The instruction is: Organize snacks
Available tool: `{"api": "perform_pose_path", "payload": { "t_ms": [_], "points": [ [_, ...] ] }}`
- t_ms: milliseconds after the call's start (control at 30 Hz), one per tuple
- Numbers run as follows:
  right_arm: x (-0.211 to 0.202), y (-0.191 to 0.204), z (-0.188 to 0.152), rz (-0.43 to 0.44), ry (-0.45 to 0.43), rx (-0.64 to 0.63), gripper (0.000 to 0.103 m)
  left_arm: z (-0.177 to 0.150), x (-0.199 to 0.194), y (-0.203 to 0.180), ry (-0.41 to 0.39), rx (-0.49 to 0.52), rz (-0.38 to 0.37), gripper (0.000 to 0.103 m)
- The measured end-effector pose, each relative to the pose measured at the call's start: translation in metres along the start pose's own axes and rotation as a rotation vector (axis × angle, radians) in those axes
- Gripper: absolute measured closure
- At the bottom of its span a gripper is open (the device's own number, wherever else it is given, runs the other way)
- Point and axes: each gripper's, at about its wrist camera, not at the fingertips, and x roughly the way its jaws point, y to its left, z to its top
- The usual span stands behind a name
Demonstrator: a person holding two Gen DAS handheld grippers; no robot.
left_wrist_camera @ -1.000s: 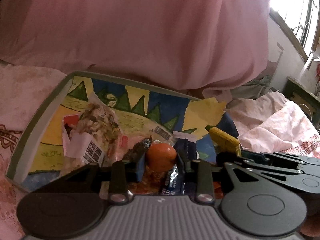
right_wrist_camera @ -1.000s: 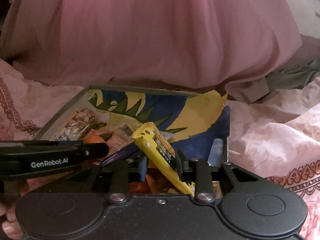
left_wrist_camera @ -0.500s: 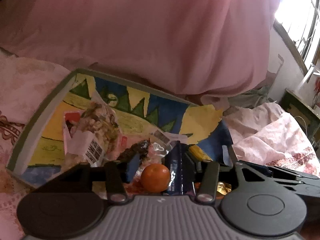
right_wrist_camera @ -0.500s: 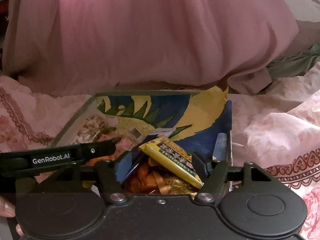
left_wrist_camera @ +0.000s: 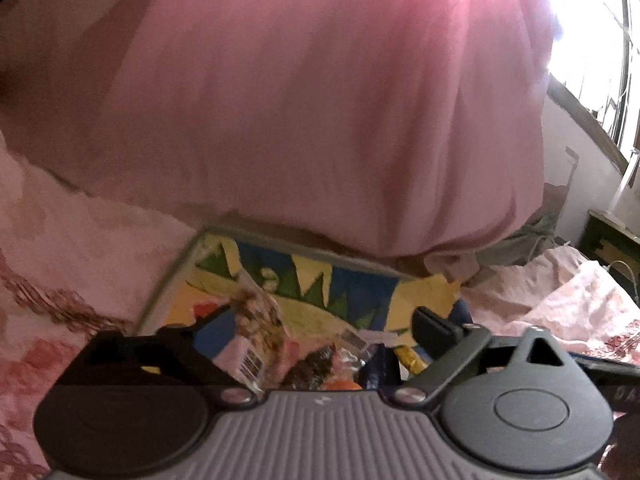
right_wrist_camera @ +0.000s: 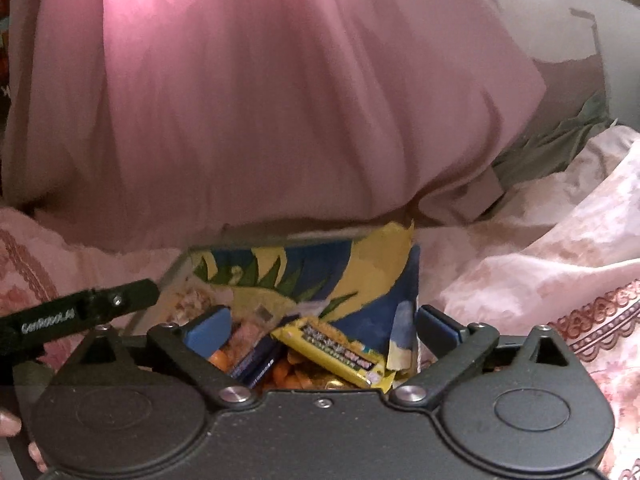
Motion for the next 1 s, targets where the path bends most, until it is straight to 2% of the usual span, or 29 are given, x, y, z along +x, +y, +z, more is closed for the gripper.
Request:
{"api": "perform_pose_path", "payload": {
  "t_ms": [433,567,767,1000],
  "points": [
    [-0.063,0.005,0.002,0.001,-0.131,-0.006,0.001,0.005,-0.067,-0.02,-0.088,0.088,0.067,0.0],
    [-0.083,0.012,-0.001,0.006,-0.161,-0.019,0.001,0.001,-0.09,-0.024,-0.101,0.081,0.079,0.0],
    [-0.112,0.021,-0.012,0.017,-0.176,-0.034,0.001,-0.012,-0.125,-0.024,-0.077,0.063,0.112,0.0],
    [-0.142,0.032,-0.031,0.013,-0.18,-0.064,0.001,-0.026,-0.157,-0.028,-0.052,0.09,0.159,0.0]
  ]
}}
